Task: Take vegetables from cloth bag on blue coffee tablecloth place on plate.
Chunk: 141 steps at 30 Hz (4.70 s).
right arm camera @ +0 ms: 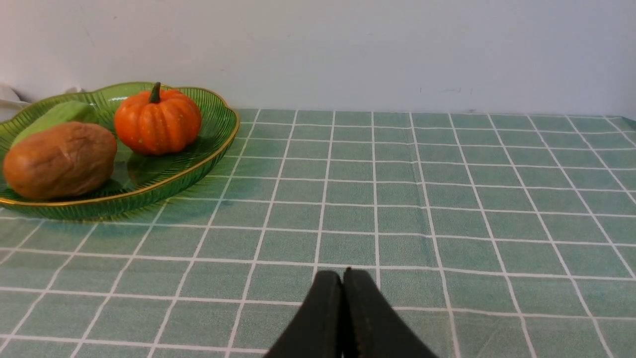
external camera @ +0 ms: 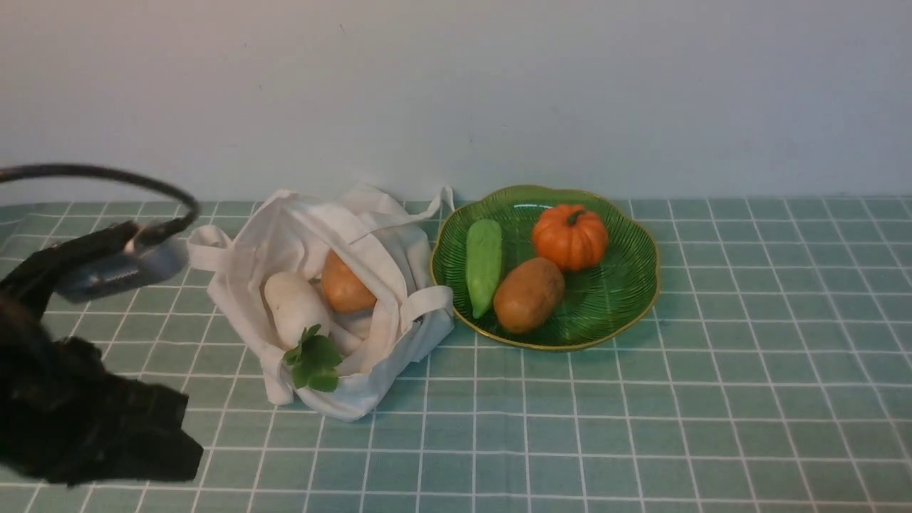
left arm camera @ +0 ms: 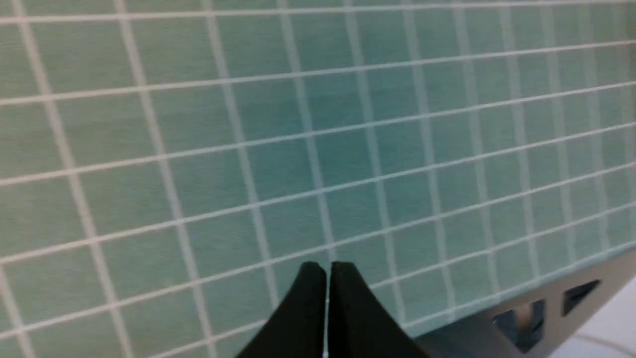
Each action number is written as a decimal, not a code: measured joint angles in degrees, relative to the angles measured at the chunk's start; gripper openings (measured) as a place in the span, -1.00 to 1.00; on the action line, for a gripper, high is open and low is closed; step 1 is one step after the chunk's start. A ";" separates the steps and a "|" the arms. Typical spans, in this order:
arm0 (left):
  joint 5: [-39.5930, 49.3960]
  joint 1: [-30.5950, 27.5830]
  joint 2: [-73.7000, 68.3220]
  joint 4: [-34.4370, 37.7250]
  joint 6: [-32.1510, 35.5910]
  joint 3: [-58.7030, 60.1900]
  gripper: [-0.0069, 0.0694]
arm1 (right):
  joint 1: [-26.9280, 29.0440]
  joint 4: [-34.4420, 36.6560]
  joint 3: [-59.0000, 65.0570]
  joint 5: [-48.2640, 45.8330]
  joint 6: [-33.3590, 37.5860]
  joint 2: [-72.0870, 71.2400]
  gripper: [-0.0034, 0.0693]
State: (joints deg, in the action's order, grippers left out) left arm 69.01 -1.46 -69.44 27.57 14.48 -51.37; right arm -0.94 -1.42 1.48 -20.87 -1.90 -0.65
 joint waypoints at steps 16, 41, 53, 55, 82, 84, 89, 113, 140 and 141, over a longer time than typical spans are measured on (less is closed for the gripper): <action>0.25 18.21 -37.75 -27.57 -22.98 -40.09 -0.73 | 0.00 0.00 0.00 0.00 0.00 0.00 -0.95; -1.72 19.89 -50.92 -35.55 -42.89 -44.92 0.68 | 0.00 0.00 0.00 0.00 0.00 0.00 -0.95; -3.31 19.89 -56.40 -35.55 -45.82 -45.22 0.58 | 0.00 0.00 0.00 0.00 0.00 0.00 -0.95; -3.25 19.89 -56.45 -35.55 -44.72 -45.48 0.41 | 0.00 0.00 0.00 0.00 0.00 0.00 -0.95; 1.44 19.89 -30.97 -22.09 -20.75 -31.05 0.36 | 0.00 0.00 0.00 0.00 0.00 0.00 -0.95; 1.69 19.89 -29.42 -19.30 -19.15 -30.74 0.36 | 0.00 0.00 0.00 0.00 0.00 0.00 -0.95; 1.62 20.97 -31.08 -9.60 -10.88 -36.51 0.36 | 0.00 0.00 0.00 0.00 0.00 0.00 -0.95; -18.48 31.83 -64.32 -12.43 -4.42 -70.51 0.44 | 0.00 0.00 0.00 0.00 0.00 0.00 -0.95; 1.85 26.05 -42.20 -12.19 -4.89 -70.73 -0.76 | 0.00 0.00 0.00 0.00 0.00 0.00 -0.95; 1.97 26.44 -39.56 -12.19 -3.75 -70.65 -0.81 | 0.00 0.00 0.00 0.00 0.00 0.00 -0.95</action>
State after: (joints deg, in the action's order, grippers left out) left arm 70.98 24.98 -109.00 15.38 10.74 -122.02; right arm -0.94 -1.42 1.48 -20.87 -1.90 -0.65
